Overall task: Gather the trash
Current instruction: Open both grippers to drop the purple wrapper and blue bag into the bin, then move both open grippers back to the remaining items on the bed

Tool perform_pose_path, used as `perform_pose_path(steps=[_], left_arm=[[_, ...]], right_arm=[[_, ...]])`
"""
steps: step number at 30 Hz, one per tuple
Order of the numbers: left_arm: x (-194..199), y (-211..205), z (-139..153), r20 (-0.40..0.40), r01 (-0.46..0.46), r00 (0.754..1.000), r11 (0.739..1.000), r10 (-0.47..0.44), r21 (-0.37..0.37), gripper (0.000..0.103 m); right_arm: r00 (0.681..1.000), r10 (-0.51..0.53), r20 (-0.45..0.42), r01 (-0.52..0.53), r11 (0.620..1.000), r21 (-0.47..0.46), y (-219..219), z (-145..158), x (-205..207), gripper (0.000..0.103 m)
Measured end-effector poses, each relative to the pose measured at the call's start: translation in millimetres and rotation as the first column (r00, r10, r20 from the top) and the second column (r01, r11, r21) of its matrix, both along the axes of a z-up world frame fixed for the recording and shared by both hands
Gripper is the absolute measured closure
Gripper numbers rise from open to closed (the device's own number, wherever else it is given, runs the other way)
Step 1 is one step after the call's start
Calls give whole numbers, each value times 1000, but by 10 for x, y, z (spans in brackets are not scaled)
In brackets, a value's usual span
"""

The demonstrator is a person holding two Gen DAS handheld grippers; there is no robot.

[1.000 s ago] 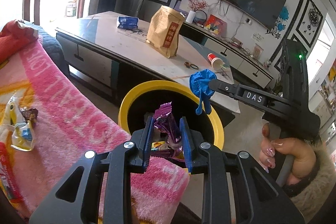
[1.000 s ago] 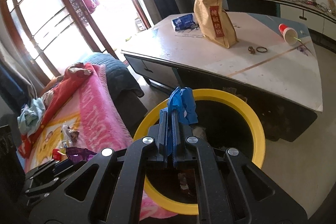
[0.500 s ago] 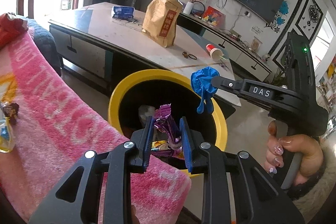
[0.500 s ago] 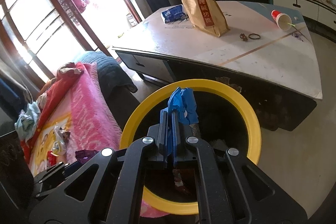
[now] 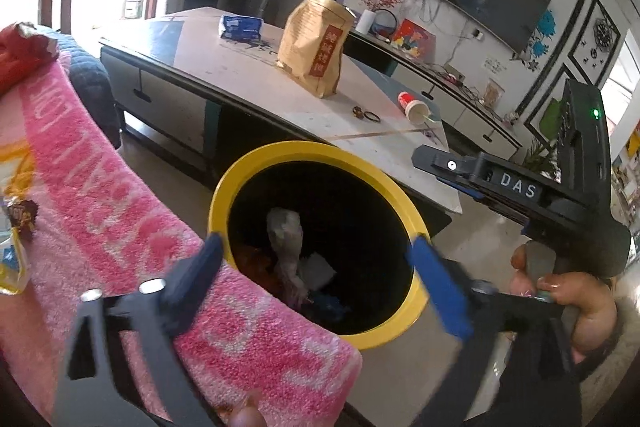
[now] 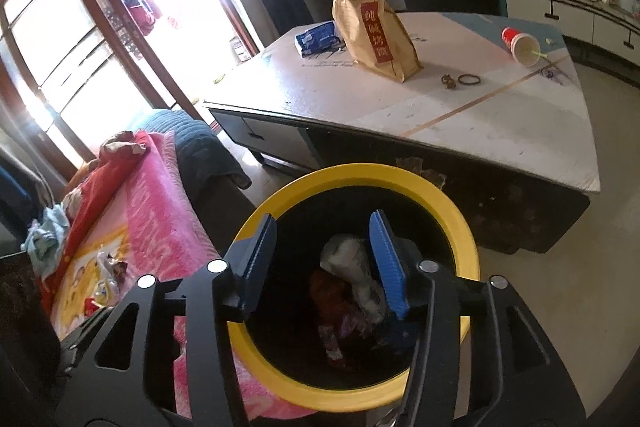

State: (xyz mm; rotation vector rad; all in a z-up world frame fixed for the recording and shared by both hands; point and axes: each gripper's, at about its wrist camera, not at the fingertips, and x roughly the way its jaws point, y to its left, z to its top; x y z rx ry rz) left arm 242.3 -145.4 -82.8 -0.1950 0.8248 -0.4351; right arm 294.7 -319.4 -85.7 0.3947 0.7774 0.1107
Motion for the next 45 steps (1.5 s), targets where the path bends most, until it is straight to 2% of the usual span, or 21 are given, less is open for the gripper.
perform_pose_path(steps=[5, 11, 25, 32, 45], left_arm=[[-59, 97, 49, 0, -44, 999, 999, 44, -4, 7], [-167, 207, 141, 24, -74, 997, 997, 74, 0, 7], [-494, 532, 325, 92, -150, 985, 988, 147, 28, 7], [-658, 633, 438, 124, -170, 978, 985, 166, 17, 7], [-875, 869, 560, 163, -231, 961, 973, 223, 29, 7]], right_arm=[[999, 4, 35, -2, 999, -50, 74, 103, -50, 47], [997, 24, 69, -18, 996, -83, 176, 220, -97, 40], [989, 100, 111, -87, 990, -115, 483, 401, -256, 38], [982, 139, 127, -123, 984, -126, 637, 481, -318, 38], [961, 228, 159, -206, 968, -141, 942, 585, -465, 38]])
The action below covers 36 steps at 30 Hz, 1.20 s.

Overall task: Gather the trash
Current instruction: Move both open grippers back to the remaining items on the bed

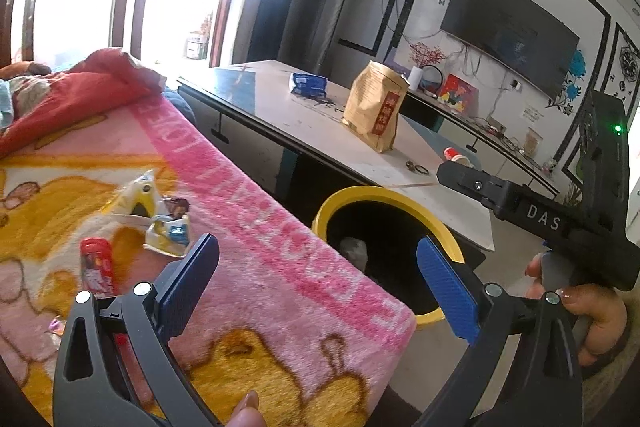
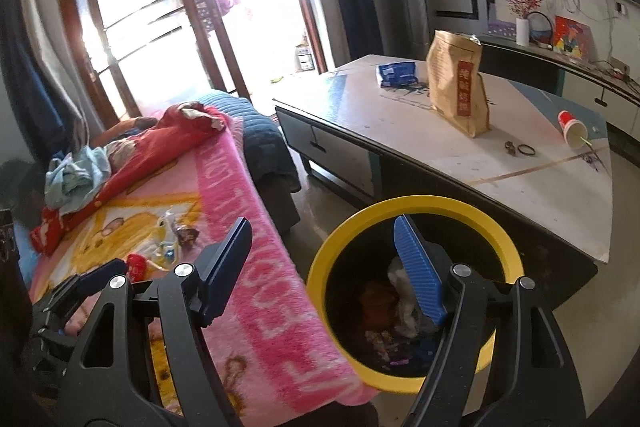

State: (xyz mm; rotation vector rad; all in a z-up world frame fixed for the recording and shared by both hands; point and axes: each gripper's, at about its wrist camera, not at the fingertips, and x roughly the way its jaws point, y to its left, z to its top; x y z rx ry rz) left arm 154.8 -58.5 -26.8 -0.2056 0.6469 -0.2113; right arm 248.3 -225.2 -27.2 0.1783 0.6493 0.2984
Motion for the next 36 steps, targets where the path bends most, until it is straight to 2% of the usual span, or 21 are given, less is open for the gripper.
perform_pose_path(steps=[13, 23, 36], left_arm=[[-137, 365, 56, 6, -78, 997, 997, 78, 4, 7], [-222, 741, 67, 8, -154, 988, 988, 154, 1, 7], [-385, 1369, 16, -18, -256, 966, 966, 257, 33, 7]], right_arm=[[995, 94, 27, -94, 996, -5, 329, 37, -114, 38], [980, 195, 41, -193, 980, -36, 719, 32, -218, 38], [946, 322, -38, -324, 945, -37, 1354, -185, -99, 38]])
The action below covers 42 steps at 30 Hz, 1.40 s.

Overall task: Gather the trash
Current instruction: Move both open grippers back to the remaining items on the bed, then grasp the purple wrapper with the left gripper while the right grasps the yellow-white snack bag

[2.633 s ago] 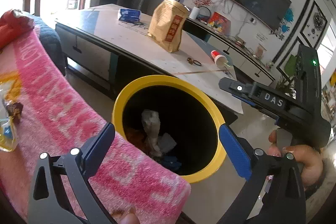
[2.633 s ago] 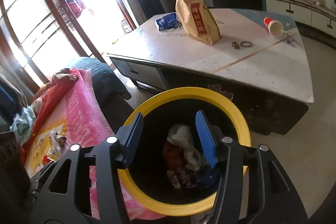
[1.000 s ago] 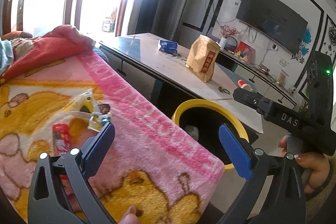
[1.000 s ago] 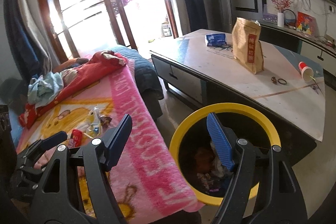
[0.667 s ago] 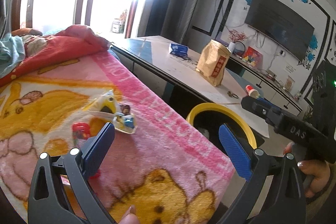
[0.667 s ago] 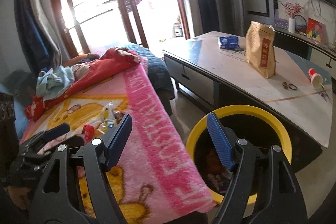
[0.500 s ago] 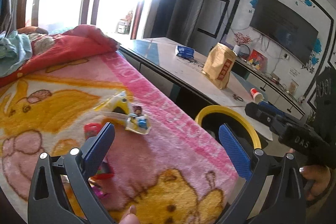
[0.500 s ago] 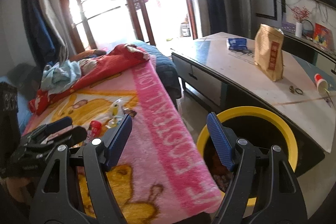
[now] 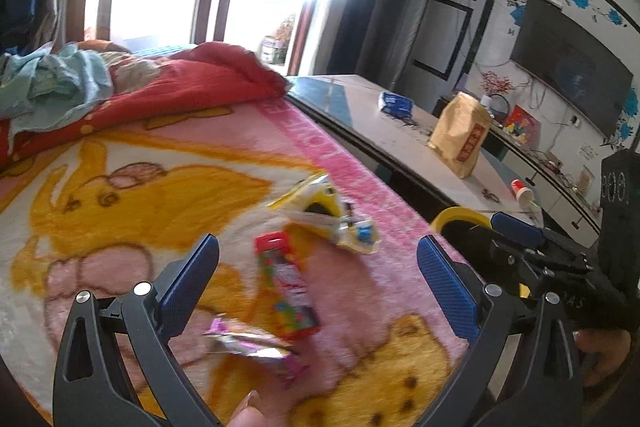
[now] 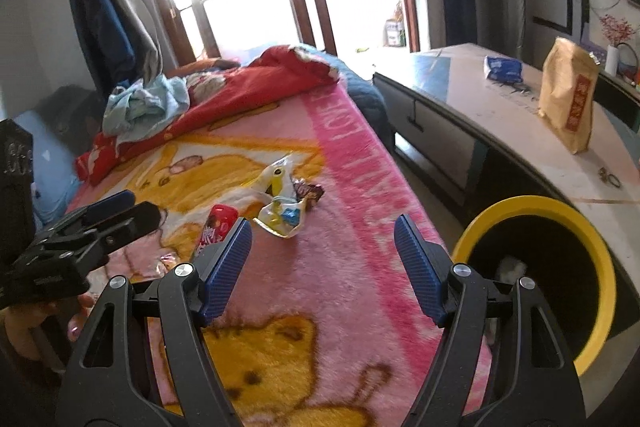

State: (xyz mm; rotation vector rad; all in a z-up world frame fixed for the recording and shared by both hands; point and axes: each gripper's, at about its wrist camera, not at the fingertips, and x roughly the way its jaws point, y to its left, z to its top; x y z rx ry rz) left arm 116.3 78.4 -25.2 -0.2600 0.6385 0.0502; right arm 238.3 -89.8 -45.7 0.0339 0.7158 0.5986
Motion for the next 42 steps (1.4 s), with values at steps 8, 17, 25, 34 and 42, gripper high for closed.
perform_pose_path(steps=[8, 17, 25, 34, 42], left_arm=[[-85, 416, -225, -74, -54, 996, 998, 51, -42, 7], [-149, 722, -512, -139, -61, 990, 976, 32, -209, 8], [-121, 717, -775, -193, -42, 981, 942, -25, -333, 35], [-94, 547, -820, -217, -40, 976, 970, -14, -240, 51], [-83, 500, -791, -211, -18, 977, 970, -35, -241, 71]], right_arm=[[998, 28, -59, -29, 999, -13, 290, -182, 236, 38], [993, 73, -93, -77, 996, -40, 651, -375, 442, 38], [987, 119, -106, -128, 988, -84, 910, -516, 543, 39], [986, 95, -138, -110, 989, -102, 968, -690, 580, 66], [991, 76, -111, -85, 994, -75, 825, -601, 488, 73]])
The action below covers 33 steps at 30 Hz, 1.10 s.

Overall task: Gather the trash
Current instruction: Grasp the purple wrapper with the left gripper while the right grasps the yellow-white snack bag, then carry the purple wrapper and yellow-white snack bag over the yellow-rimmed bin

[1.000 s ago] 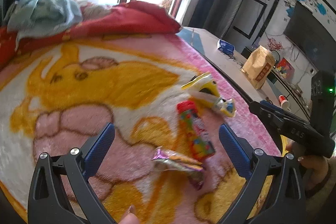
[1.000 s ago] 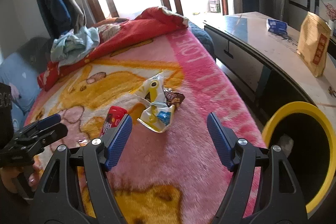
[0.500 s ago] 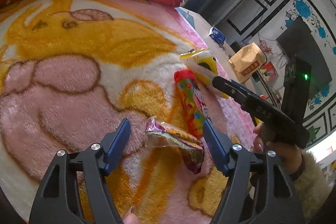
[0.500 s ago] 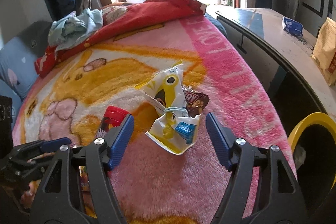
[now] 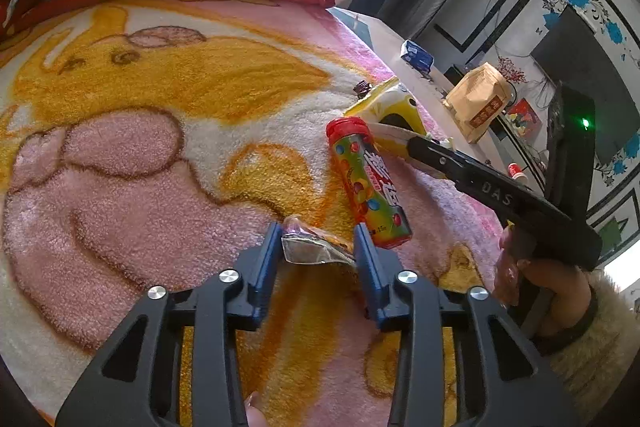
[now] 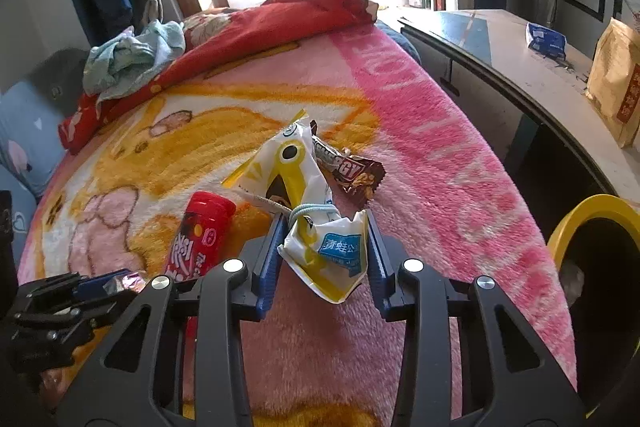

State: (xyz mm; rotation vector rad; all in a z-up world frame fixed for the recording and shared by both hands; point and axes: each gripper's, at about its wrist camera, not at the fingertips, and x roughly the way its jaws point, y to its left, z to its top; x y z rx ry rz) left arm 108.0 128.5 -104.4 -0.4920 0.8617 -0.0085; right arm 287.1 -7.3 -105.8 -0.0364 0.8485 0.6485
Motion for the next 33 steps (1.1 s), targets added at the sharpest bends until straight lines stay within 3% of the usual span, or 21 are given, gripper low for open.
perform_pose_path(steps=[9, 33], left_arm=[[-65, 24, 168, 34, 16, 999, 1000, -16, 2, 80], [-64, -584, 747, 171, 131, 974, 986, -147, 102, 83]], right_arm=[[999, -9, 32, 8, 999, 38, -191, 166, -133, 74], [993, -85, 80, 80, 994, 68, -930, 483, -281, 74]])
